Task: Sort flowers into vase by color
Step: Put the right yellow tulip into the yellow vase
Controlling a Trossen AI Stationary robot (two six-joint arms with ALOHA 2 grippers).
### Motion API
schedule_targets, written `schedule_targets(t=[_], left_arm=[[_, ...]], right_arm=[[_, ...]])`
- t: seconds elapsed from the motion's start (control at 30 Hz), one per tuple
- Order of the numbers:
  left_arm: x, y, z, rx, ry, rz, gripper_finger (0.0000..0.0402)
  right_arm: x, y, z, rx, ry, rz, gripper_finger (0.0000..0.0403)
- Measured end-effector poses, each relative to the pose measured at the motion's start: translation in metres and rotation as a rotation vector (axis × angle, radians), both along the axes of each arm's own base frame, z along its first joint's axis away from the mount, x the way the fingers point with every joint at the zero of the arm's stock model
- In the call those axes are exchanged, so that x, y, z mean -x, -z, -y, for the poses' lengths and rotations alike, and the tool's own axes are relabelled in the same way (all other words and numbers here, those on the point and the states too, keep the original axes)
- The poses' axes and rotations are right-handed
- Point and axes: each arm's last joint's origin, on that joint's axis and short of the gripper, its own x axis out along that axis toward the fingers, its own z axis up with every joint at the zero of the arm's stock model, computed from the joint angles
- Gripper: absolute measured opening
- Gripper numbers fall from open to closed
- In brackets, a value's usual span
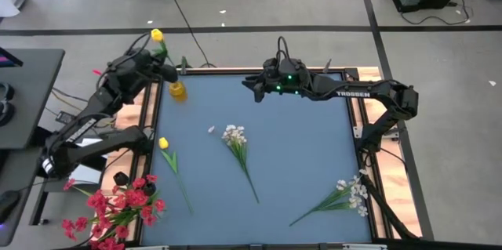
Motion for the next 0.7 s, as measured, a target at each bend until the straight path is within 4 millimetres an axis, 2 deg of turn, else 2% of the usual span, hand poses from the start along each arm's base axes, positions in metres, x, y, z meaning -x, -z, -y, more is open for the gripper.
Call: schedule_targets(t=[0.7], left_arm=[[0.016,0.015,-0.007,0.132,-0.155,-0.066,0.0003]], right_arm=[[0.003,0.002,0.005,-0.011,0.007,-0.024,0.0151]])
